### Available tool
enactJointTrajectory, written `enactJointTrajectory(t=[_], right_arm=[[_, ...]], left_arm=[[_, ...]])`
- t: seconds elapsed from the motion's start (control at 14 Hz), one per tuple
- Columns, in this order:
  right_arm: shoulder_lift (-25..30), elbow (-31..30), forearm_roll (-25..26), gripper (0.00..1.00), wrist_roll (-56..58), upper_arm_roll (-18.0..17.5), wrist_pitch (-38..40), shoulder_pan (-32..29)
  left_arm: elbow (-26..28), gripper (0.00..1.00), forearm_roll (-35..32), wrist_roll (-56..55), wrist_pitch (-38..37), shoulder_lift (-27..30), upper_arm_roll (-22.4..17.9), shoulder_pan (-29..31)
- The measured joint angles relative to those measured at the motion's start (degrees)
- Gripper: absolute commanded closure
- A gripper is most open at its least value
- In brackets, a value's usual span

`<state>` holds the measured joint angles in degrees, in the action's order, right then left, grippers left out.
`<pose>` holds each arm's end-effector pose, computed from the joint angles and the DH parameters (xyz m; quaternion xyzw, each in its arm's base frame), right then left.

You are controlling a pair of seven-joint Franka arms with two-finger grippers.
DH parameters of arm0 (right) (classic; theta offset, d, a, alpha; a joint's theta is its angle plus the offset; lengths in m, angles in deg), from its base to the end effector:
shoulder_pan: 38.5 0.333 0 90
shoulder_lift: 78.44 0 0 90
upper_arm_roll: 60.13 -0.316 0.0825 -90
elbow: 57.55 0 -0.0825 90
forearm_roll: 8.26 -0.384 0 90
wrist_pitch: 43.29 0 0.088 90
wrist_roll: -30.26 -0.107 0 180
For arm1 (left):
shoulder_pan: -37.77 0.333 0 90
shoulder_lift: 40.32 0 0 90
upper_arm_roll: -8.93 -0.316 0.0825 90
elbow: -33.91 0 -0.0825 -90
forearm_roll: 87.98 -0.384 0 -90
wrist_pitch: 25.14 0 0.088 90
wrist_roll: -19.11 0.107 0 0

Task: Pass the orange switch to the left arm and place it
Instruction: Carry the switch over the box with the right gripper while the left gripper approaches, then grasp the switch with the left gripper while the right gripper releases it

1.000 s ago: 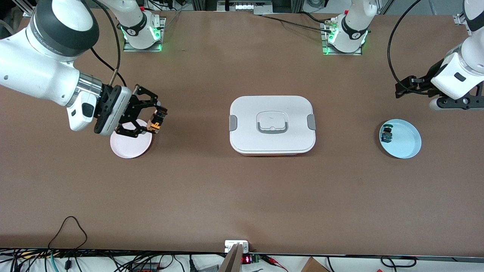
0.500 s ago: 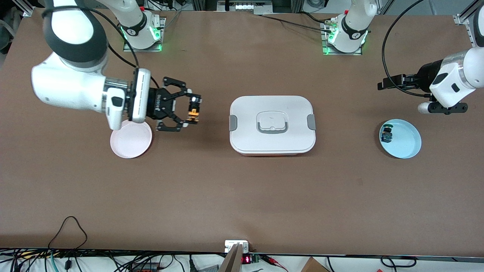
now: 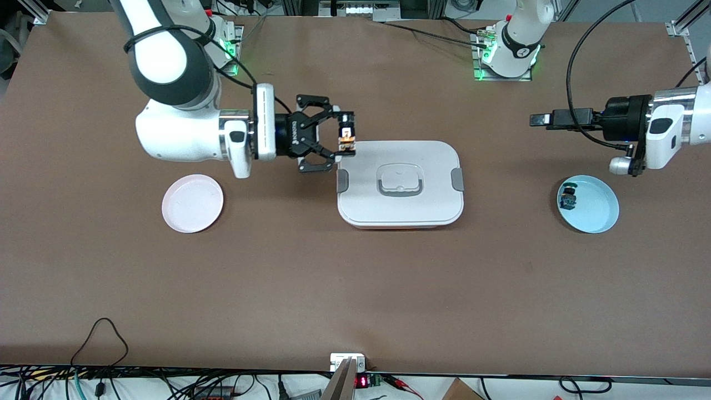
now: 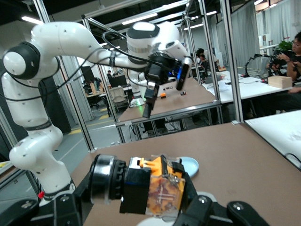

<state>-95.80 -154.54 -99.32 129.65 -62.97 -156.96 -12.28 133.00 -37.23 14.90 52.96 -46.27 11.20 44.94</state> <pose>0.5570 0.3770 0.4781 -0.5644 -0.4996 -0.3740 0.5403 0.5548 -0.0470 0.5275 0.8741 0.0811 -0.2078 0.4315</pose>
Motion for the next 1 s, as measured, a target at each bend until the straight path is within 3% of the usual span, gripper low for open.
enactJointTrajectory(t=[0.36,0.79,1.0], right_arm=[[-0.2,1.1,-5.1,1.0,3.0,0.0,-4.5,2.5],[-0.7,1.5,-8.5,1.0,5.0,0.0,-8.9,5.1],[-1.6,2.3,-9.6,1.0,5.2,0.0,-9.5,6.0]], left_arm=[[1.9,0.0,14.7,0.0,3.8,0.0,2.2,-0.8],[6.0,0.0,27.3,0.0,25.1,-0.1,15.6,-1.8],[6.0,0.0,32.1,0.0,32.2,-0.1,20.6,-1.9]])
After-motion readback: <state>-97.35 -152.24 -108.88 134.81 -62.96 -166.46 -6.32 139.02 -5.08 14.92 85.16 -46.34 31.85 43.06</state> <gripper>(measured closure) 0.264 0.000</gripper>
